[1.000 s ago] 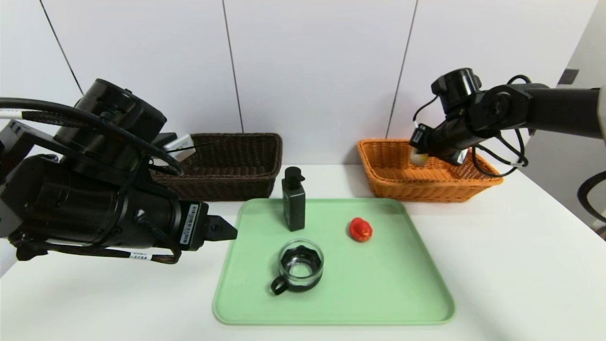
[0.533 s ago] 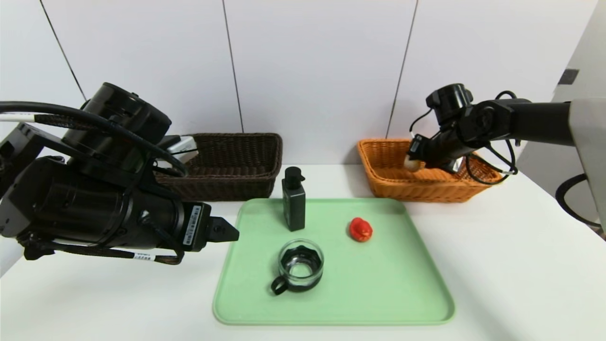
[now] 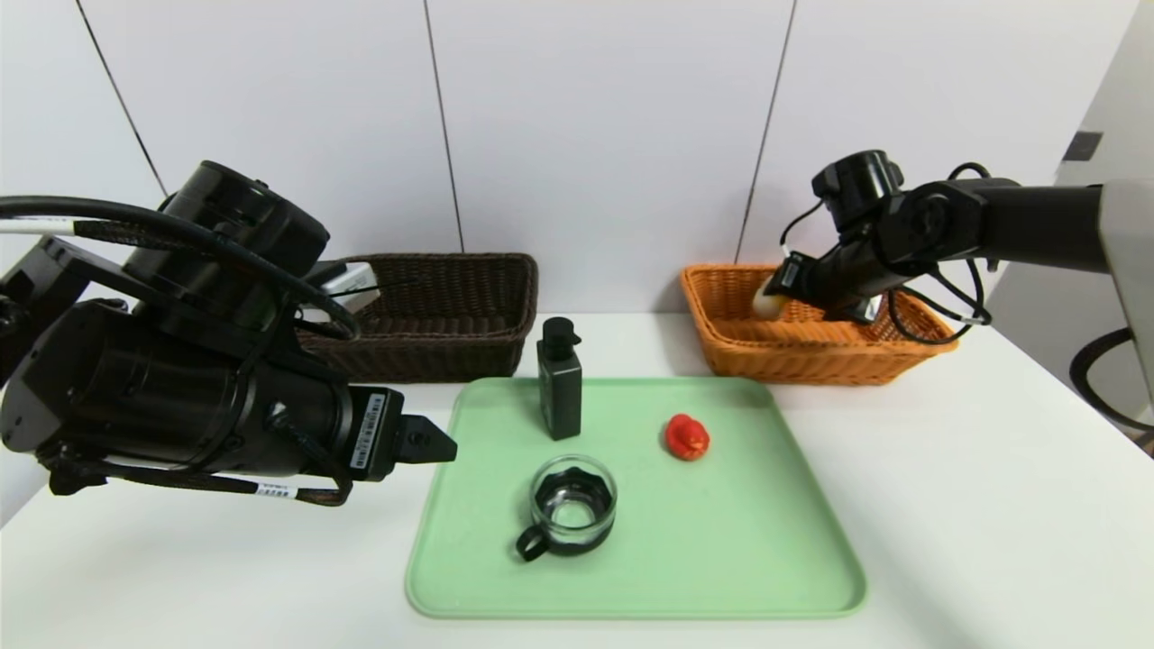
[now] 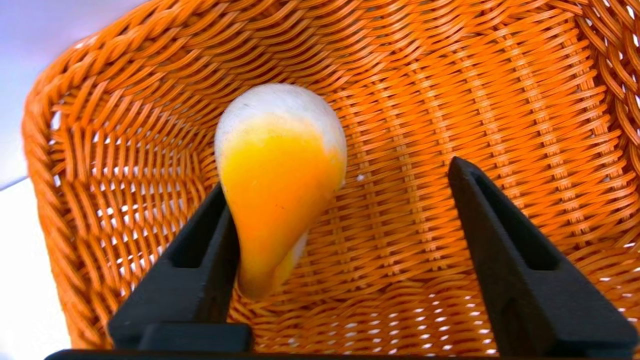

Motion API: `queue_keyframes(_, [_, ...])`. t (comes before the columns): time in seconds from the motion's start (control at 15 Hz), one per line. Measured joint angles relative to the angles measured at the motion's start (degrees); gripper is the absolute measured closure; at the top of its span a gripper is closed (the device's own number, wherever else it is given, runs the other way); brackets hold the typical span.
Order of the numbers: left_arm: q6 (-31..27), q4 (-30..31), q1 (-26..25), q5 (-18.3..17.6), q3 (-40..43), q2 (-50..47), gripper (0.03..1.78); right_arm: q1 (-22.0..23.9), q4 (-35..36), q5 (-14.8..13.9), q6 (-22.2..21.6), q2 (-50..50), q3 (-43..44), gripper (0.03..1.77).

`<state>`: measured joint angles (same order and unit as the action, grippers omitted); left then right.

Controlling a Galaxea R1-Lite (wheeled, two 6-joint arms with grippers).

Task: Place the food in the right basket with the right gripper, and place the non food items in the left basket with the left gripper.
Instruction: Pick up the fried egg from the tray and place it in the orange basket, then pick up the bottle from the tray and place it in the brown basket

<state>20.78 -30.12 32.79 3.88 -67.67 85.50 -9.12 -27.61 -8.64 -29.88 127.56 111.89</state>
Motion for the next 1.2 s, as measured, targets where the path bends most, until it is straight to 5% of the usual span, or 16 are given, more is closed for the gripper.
queue_keyframes(0.67, [0.8, -0.2, 0.0, 0.2, 0.5, -0.7, 0.12, -0.3, 0.0, 0.2, -0.1, -1.4, 0.0, 0.19])
queue_keyframes(1.2, [3.4, 2.4, 2.5, 0.4, 2.0, -3.1, 0.12, -8.3, -1.2, 5.1, -6.1, -14.7, -1.5, 0.12])
